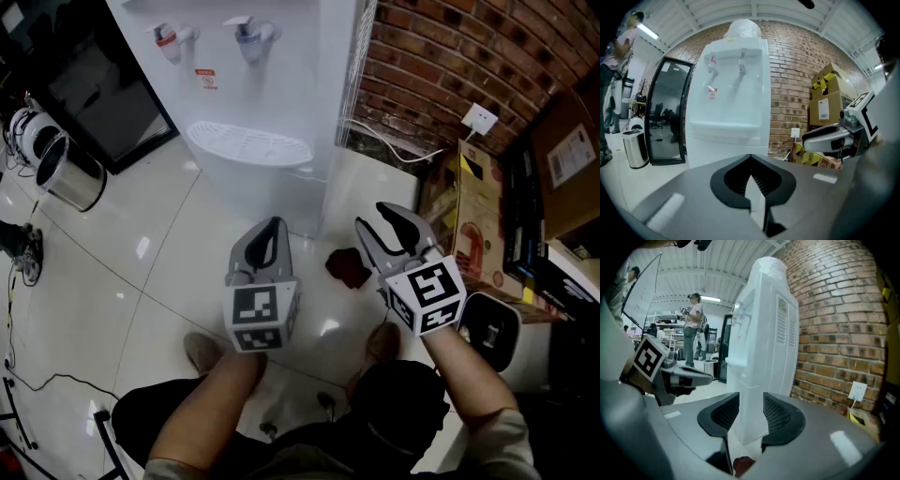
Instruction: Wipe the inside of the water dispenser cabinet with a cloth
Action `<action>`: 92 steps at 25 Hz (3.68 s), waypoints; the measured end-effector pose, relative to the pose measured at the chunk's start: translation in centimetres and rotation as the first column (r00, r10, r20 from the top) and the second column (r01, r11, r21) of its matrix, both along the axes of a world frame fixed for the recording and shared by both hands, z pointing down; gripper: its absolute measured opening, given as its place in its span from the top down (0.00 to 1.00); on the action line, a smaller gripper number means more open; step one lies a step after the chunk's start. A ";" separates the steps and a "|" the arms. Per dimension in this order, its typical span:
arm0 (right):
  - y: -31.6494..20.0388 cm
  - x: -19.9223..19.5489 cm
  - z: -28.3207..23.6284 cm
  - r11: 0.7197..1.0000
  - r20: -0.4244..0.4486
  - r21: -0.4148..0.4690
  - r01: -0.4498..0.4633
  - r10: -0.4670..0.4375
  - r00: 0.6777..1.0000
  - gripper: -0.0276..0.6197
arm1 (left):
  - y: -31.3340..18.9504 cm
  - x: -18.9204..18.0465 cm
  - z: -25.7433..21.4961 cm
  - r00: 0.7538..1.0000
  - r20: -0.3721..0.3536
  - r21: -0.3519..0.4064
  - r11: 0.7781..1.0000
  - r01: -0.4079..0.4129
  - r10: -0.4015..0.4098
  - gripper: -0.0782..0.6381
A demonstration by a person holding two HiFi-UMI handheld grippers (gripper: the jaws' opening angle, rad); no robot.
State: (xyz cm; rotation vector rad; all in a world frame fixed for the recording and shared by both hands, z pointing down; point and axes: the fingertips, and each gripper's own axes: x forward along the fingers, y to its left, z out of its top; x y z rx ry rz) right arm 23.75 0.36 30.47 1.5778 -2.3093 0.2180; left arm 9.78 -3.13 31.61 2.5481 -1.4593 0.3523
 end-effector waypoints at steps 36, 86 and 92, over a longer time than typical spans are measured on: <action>1.8 5.0 34.7 0.791 -0.130 -0.607 -0.079 0.000 0.992 0.76 | -0.5 4.6 7.3 0.980 0.097 -0.093 0.982 -0.164 0.173 0.67; -1.5 1.3 -9.8 1.000 0.037 -0.004 0.017 -0.017 0.999 0.75 | -8.6 7.8 4.4 0.976 0.201 -0.032 0.996 0.088 -0.080 0.32; -2.4 -0.2 -11.2 0.999 0.053 0.038 0.026 -0.028 0.998 0.75 | -6.8 5.8 4.2 0.976 0.215 -0.047 0.997 0.054 -0.042 0.32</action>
